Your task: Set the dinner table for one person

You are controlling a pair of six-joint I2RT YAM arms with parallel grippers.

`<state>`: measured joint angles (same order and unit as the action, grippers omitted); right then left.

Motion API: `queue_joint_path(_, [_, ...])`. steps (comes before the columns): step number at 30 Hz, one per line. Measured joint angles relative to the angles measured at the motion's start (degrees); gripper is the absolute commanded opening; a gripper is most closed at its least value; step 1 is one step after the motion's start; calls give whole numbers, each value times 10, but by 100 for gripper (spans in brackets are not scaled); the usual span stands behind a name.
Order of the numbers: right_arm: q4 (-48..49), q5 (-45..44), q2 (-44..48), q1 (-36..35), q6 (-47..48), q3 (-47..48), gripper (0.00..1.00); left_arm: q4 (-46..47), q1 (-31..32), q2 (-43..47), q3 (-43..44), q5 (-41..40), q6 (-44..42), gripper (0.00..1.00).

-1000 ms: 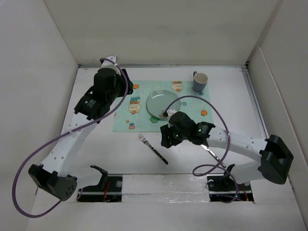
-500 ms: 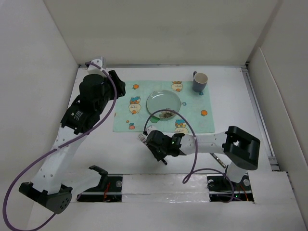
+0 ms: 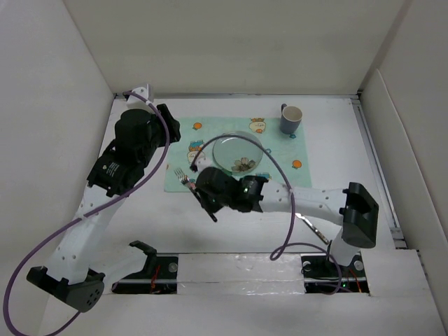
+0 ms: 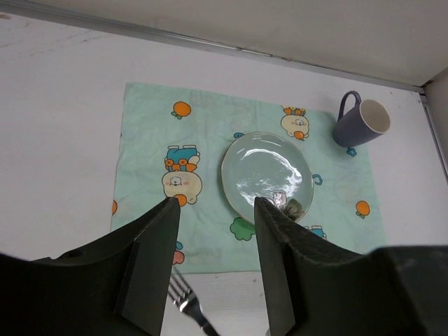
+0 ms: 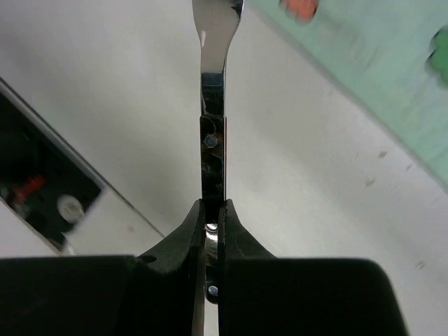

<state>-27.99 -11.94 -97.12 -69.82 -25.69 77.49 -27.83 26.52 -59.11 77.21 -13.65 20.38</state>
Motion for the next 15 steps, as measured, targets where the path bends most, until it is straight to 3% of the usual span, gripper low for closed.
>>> queue_joint_path(3, [-20, -13, -22, 47, -5, 114, 0, -9, 0, 0, 0, -2, 0, 43])
queue_joint_path(8, [-44, -59, -142, 120, -37, 321, 0, -37, 0, 8, 0, -8, 12, 43])
queue_joint_path(15, [-111, -80, -324, 150, -104, 476, 0, -74, 22, 57, -43, -53, 70, 42])
